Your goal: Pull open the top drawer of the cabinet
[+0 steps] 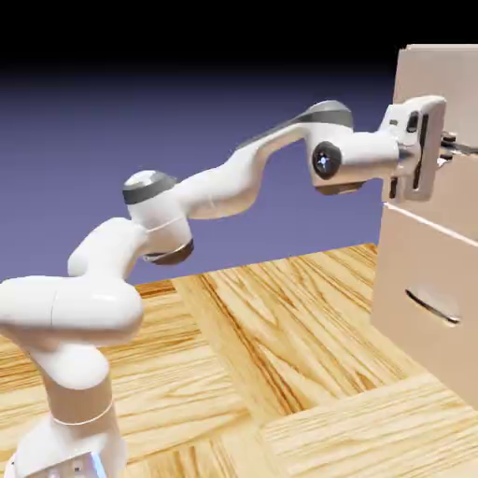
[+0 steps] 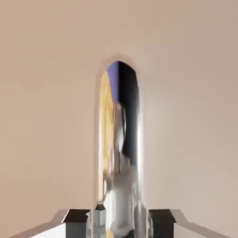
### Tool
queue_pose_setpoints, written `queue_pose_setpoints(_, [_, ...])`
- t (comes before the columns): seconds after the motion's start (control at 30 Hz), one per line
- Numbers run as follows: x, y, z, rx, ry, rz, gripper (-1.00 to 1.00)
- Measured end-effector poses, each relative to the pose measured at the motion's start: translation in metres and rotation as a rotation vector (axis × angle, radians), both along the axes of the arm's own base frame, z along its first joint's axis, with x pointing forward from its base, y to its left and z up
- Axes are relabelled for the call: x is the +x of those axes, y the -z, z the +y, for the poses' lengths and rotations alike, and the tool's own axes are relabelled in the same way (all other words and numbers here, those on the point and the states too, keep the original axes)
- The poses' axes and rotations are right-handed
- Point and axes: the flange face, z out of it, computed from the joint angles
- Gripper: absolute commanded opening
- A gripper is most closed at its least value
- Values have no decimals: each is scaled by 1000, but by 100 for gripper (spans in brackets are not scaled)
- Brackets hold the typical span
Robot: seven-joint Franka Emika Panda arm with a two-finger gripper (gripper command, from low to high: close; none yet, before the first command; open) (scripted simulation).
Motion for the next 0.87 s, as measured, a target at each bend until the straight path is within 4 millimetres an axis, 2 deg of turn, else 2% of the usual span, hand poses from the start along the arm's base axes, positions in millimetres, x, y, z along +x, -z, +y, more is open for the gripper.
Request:
queue_pose_setpoints(0.37, [-115,0,0,0,0,0,-100])
queue_pose_setpoints(0.73, [-256,0,0,0,0,0,-100])
queue_pose_setpoints(0.77, [-265,0,0,0,0,0,100])
queue_pose_setpoints(0.83, [-265,0,0,0,-1,-2,100])
queue_pose_setpoints(0.87, [-281,-1,0,-2,1,-2,100])
